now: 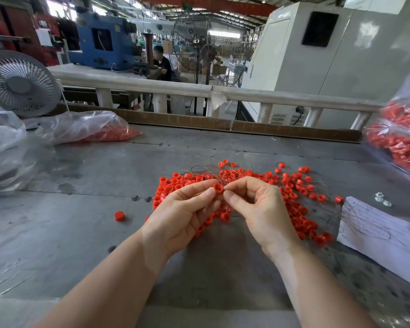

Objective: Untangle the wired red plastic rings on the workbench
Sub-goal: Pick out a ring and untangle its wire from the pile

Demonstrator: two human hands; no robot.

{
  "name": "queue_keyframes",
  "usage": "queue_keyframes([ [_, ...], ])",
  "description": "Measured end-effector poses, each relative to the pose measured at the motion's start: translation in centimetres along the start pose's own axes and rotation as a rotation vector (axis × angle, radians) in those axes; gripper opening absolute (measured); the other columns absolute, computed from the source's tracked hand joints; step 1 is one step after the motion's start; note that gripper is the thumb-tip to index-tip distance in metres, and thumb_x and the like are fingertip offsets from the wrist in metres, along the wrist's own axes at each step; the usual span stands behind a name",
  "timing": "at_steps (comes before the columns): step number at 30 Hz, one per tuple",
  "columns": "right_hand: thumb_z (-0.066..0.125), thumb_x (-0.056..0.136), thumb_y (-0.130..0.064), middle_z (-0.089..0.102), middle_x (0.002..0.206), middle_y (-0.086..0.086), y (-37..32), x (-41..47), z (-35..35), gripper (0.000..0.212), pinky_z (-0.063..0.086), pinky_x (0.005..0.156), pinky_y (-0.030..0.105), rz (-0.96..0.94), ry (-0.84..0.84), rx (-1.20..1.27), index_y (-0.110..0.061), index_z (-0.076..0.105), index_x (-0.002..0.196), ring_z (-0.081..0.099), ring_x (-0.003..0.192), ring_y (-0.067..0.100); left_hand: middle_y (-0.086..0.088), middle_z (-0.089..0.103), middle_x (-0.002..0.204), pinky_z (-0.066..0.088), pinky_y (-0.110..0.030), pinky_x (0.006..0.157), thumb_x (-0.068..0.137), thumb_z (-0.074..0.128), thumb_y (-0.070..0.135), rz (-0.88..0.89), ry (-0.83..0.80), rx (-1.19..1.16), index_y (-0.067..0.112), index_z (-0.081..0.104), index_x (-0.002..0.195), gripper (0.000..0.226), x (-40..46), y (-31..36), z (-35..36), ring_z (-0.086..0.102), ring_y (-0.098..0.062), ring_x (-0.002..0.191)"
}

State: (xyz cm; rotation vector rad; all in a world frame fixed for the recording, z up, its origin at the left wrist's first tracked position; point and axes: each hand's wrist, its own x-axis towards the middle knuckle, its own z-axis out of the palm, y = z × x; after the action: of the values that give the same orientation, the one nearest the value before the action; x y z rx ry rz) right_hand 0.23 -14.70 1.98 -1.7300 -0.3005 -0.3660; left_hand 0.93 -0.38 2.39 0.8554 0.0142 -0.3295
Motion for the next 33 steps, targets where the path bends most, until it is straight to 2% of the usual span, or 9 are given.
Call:
queue_keyframes([
  [9,0.07,0.08,-0.004,0.069,0.066,-0.004,0.16,0.0,-0.13,0.02,0.047,0.06,0.015,0.07,0.007,0.068,-0.022,0.07,0.07,0.063,0.064,0.004,-0.012,0.072,0.076,0.056,-0.018,0.059,0.066,0.057,-0.003,-0.047,-0.027,0.014,0.006,0.077,0.074,0.023,-0.12,0.31,-0.05,0.071,-0.014,0.066],
  [18,0.069,0.079,-0.001,0.064,0.055,-0.003,-0.36,-0.05,-0.14,0.016,0.044,0.051,0.014,0.104,0.008,0.092,-0.014,0.067,0.069,0.056,0.05,0.003,-0.013,0.073,0.079,0.057,-0.018,0.06,0.065,0.058,-0.003,-0.054,-0.033,0.018,0.005,0.077,0.075,0.023,-0.15,0.35,0.01,0.071,-0.015,0.068],
  [33,0.069,0.08,-0.003,0.063,0.054,-0.002,-0.65,-0.23,-0.16,0.018,0.043,0.05,0.015,0.084,0.004,0.067,-0.016,0.066,0.068,0.055,0.049,0.004,-0.012,0.073,0.081,0.056,-0.016,0.06,0.066,0.061,-0.001,-0.049,-0.041,0.015,0.005,0.077,0.079,0.022,-0.15,0.35,-0.12,0.071,-0.013,0.072],
])
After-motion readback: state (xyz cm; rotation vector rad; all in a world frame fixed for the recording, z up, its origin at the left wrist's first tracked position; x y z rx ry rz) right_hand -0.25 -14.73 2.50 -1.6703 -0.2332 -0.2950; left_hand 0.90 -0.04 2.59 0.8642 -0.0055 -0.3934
